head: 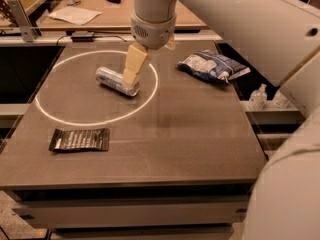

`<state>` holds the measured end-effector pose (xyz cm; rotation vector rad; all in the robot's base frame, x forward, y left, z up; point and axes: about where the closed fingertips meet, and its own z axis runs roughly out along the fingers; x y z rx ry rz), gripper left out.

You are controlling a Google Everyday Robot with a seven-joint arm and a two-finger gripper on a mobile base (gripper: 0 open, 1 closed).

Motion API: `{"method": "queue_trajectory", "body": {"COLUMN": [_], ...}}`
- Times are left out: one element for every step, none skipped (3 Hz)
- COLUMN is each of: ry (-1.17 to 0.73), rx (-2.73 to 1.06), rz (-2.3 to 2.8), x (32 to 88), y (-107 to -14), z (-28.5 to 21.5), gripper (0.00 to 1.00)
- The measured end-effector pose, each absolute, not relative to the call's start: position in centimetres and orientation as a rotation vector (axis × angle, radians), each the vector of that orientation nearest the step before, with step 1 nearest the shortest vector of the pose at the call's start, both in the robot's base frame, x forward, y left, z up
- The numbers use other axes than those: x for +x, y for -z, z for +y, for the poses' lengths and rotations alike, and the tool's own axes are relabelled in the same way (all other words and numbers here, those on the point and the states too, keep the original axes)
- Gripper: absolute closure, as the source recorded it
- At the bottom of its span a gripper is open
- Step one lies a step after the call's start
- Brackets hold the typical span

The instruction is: Place redbull can upright

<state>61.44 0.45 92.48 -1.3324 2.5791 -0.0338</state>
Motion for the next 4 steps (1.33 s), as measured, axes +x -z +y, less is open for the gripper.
{"method": "queue_trajectory", "body": {"ry": [0.007, -0.008, -0.034, -0.069], "rx": [-1.359, -1.397, -1.43, -1.449], "rz": [2.575, 2.583, 2.582, 2.594], "x": [62.7, 63.7, 64.6, 65.2], "y": [-91.9, -91.2, -90.2, -88.9], "z": [2.3, 4.2, 5.9, 7.1], "gripper": [0.0, 0.0, 0.0, 0.0]}}
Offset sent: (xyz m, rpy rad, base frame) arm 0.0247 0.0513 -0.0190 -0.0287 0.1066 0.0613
